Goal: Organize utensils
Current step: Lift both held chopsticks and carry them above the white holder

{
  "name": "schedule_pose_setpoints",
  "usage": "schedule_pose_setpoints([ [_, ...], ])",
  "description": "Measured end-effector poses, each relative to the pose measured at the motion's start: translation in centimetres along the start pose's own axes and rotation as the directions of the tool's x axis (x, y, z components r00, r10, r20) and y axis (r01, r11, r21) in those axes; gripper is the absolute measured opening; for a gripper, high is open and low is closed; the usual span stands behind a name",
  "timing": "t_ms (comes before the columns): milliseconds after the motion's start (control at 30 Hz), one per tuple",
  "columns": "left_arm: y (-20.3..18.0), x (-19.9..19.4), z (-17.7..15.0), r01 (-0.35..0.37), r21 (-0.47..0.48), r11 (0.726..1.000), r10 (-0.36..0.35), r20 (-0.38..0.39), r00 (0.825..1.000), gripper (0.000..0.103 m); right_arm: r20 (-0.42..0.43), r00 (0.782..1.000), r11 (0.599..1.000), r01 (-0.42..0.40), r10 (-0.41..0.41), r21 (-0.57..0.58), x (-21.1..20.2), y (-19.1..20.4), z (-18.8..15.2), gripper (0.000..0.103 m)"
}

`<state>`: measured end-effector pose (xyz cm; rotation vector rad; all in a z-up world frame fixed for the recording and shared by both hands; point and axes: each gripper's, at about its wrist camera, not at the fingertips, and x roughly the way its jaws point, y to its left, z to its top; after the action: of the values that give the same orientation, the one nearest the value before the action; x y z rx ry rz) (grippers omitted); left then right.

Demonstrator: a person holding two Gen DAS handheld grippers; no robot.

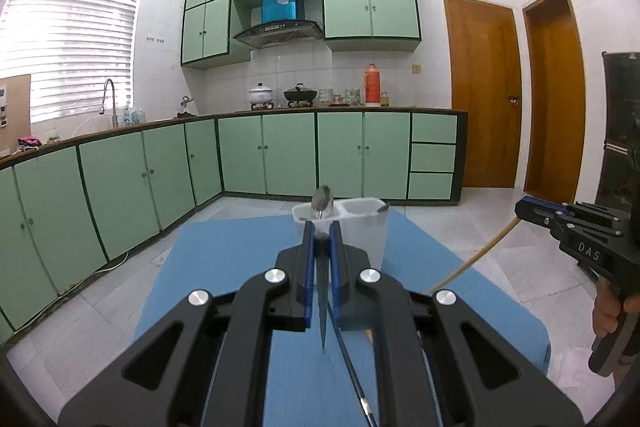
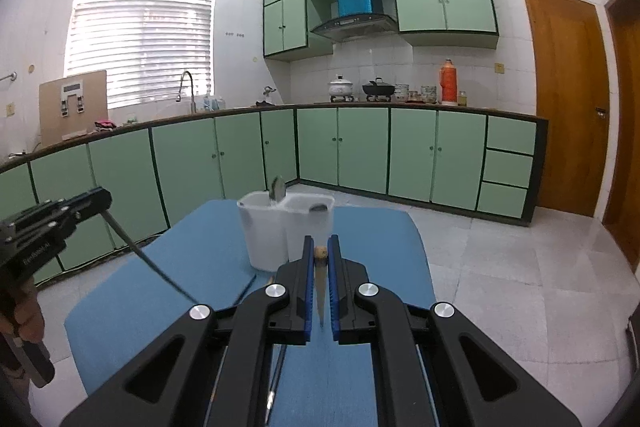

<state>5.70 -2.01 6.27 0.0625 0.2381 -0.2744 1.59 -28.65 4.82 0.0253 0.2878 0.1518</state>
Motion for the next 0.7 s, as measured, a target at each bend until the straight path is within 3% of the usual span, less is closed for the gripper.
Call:
schedule_pose_setpoints([
  [400, 1.6, 2.7, 3.4, 0.039, -0.047, 0.998, -0.039, -0.006, 0.999, 0.006, -0.023, 0.997, 0.997, -0.078, 0.077, -0.021, 3.0, 0.1, 5.8, 0.006],
  [700, 2.7, 3.8, 7.5, 0.010, -0.068, 0.998, -0.004, 0.089, 0.996, 0.006, 0.057, 0.991, 0.992, -0.122, 0.122, -0.004, 2.9, 0.1, 9.9, 0.006],
])
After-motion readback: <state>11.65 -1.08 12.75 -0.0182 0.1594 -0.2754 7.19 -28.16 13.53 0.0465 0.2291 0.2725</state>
